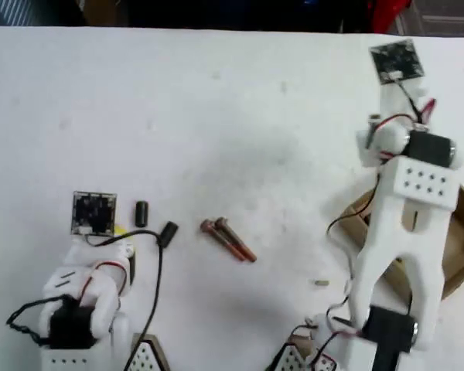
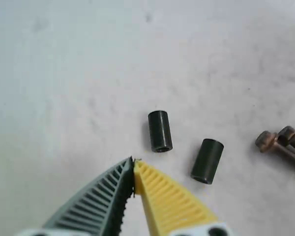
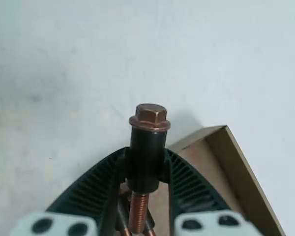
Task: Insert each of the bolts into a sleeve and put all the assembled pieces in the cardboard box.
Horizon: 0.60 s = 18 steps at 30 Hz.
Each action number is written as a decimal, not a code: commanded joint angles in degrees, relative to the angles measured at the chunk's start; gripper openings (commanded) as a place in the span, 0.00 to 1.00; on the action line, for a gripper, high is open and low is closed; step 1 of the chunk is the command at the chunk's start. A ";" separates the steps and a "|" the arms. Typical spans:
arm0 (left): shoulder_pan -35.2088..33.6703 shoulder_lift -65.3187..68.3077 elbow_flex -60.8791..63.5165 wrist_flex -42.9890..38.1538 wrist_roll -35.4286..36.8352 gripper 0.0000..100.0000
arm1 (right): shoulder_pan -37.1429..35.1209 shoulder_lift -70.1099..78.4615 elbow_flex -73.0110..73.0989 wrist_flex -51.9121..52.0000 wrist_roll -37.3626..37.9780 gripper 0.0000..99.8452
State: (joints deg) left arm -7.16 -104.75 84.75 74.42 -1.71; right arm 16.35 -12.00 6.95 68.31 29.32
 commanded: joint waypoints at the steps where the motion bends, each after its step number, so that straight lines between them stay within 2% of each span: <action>1: -0.57 0.13 3.52 -4.66 -0.62 0.02 | 5.32 3.91 -3.52 -4.53 3.25 0.02; 7: -0.57 0.13 6.15 -4.57 -0.62 0.02 | 10.95 12.26 -3.52 -7.69 8.26 0.02; 18: -0.57 0.13 9.49 -4.57 -0.62 0.02 | 13.14 23.25 -3.08 -5.32 20.75 0.02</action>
State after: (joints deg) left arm -7.25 -104.22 94.68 71.34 -1.71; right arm 29.19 10.86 6.86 61.98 47.08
